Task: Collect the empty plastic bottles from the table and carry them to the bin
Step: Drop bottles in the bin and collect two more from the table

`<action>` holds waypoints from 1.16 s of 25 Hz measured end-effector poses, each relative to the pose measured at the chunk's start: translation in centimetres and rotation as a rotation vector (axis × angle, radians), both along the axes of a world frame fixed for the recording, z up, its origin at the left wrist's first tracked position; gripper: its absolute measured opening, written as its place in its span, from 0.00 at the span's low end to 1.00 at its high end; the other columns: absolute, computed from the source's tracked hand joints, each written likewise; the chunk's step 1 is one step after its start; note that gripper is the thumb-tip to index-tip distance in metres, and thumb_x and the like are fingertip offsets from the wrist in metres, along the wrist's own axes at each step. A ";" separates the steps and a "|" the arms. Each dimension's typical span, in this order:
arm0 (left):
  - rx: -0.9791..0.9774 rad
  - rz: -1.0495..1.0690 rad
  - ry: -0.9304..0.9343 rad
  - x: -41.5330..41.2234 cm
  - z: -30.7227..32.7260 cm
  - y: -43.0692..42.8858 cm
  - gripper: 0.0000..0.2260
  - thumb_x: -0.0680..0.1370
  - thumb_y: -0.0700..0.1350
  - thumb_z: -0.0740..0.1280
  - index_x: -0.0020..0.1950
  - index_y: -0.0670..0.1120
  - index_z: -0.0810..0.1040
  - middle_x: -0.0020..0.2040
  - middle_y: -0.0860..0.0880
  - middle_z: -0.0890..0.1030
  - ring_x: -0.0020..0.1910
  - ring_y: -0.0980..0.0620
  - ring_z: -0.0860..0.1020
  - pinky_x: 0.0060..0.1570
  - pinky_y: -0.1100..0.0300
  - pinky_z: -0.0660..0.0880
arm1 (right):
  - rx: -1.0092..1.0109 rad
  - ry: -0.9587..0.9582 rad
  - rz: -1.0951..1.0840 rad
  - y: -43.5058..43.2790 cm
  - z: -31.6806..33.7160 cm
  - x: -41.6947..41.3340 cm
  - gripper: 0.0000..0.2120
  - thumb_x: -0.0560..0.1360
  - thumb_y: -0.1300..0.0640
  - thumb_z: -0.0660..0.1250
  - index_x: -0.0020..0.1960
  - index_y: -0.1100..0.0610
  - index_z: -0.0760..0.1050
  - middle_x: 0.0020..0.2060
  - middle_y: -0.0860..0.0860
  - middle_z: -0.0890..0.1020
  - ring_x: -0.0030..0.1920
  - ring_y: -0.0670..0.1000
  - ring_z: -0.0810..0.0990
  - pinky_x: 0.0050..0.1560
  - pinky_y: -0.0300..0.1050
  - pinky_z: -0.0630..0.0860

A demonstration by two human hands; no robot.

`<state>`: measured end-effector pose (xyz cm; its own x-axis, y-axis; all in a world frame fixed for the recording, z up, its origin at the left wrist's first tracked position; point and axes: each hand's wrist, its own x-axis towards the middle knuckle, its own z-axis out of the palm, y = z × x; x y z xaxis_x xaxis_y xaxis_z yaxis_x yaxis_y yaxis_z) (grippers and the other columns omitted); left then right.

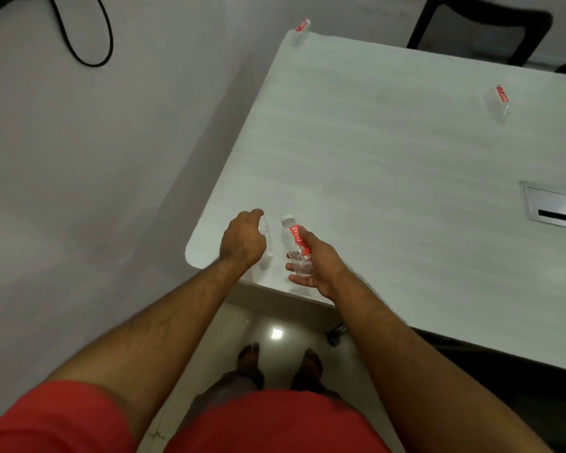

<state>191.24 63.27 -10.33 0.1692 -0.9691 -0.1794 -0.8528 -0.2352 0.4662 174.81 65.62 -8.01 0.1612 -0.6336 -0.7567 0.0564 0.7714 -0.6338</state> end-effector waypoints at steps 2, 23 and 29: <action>-0.020 -0.368 -0.380 0.5 -1.4 -0.8 0.25 0.79 0.45 0.66 0.76 0.48 0.65 0.74 0.40 0.68 0.72 0.39 0.68 0.69 0.47 0.68 | 0.000 0.029 -0.055 0.4 -0.4 1.1 0.18 0.80 0.43 0.61 0.62 0.54 0.73 0.56 0.57 0.82 0.49 0.55 0.84 0.48 0.51 0.83; 0.192 -0.500 0.873 -22.6 12.2 5.2 0.13 0.76 0.49 0.70 0.55 0.43 0.78 0.44 0.48 0.82 0.38 0.55 0.79 0.33 0.67 0.75 | -0.505 0.364 -0.992 17.1 10.5 -16.9 0.17 0.80 0.53 0.65 0.68 0.57 0.75 0.57 0.56 0.83 0.53 0.55 0.84 0.50 0.51 0.84; 0.308 -0.668 1.075 -37.3 17.2 16.3 0.18 0.75 0.52 0.72 0.60 0.43 0.78 0.48 0.49 0.85 0.49 0.47 0.84 0.55 0.47 0.78 | -0.561 0.339 -1.153 29.8 14.8 -29.0 0.12 0.79 0.53 0.67 0.61 0.54 0.77 0.54 0.55 0.85 0.52 0.55 0.86 0.52 0.58 0.83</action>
<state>153.91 79.59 6.87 -0.6933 -0.7045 -0.1514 -0.0820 -0.1316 0.9879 145.85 95.46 6.81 -0.8201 -0.5173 -0.2448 0.2750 0.0188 -0.9613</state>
